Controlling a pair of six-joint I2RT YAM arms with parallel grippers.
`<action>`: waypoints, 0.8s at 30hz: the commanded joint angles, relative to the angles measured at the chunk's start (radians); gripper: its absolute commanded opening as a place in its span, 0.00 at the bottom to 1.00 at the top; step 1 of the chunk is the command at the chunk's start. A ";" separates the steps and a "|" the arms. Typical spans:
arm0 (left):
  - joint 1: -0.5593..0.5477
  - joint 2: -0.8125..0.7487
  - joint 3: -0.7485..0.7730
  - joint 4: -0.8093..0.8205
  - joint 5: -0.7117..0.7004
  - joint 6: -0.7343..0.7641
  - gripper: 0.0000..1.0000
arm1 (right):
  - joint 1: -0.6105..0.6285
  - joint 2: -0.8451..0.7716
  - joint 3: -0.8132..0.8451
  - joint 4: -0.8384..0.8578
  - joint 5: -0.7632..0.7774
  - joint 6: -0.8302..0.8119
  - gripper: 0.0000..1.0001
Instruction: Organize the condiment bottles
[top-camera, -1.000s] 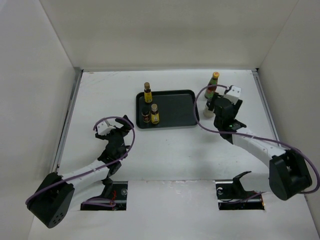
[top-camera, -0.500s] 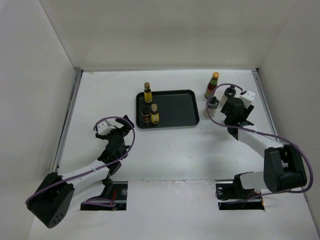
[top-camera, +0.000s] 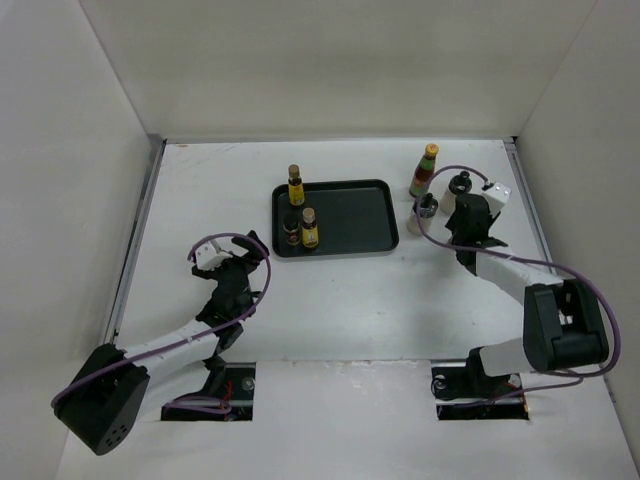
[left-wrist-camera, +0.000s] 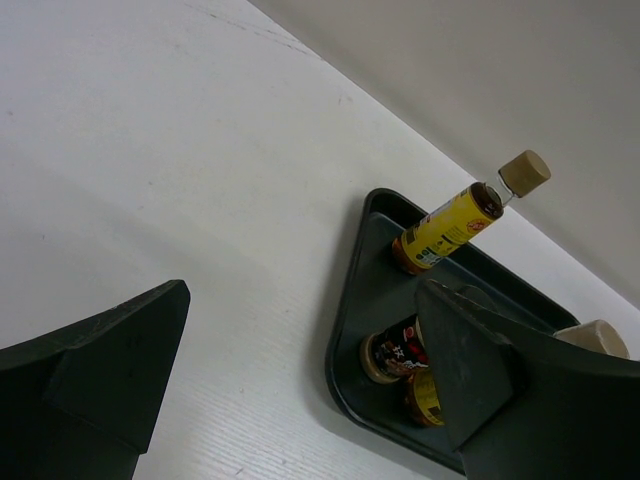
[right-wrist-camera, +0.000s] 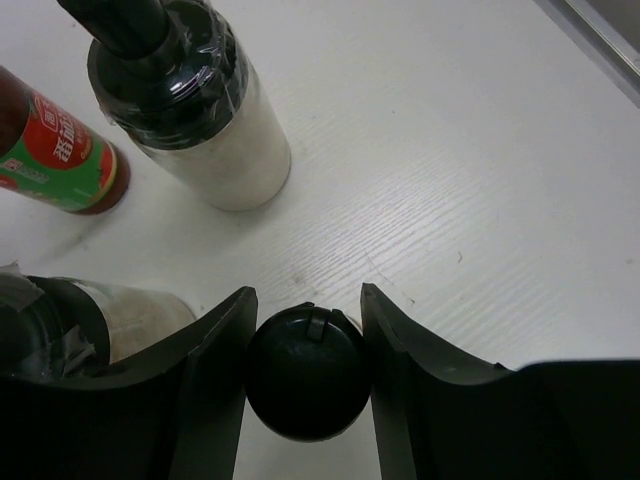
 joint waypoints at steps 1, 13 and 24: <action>-0.004 0.004 0.014 0.048 0.005 -0.011 1.00 | 0.029 -0.097 -0.017 -0.007 0.028 0.029 0.42; 0.005 -0.014 0.007 0.048 0.005 -0.010 1.00 | 0.463 -0.230 0.079 -0.151 0.075 0.064 0.43; 0.013 0.009 0.014 0.046 0.012 -0.008 1.00 | 0.668 0.283 0.449 0.105 -0.066 -0.063 0.43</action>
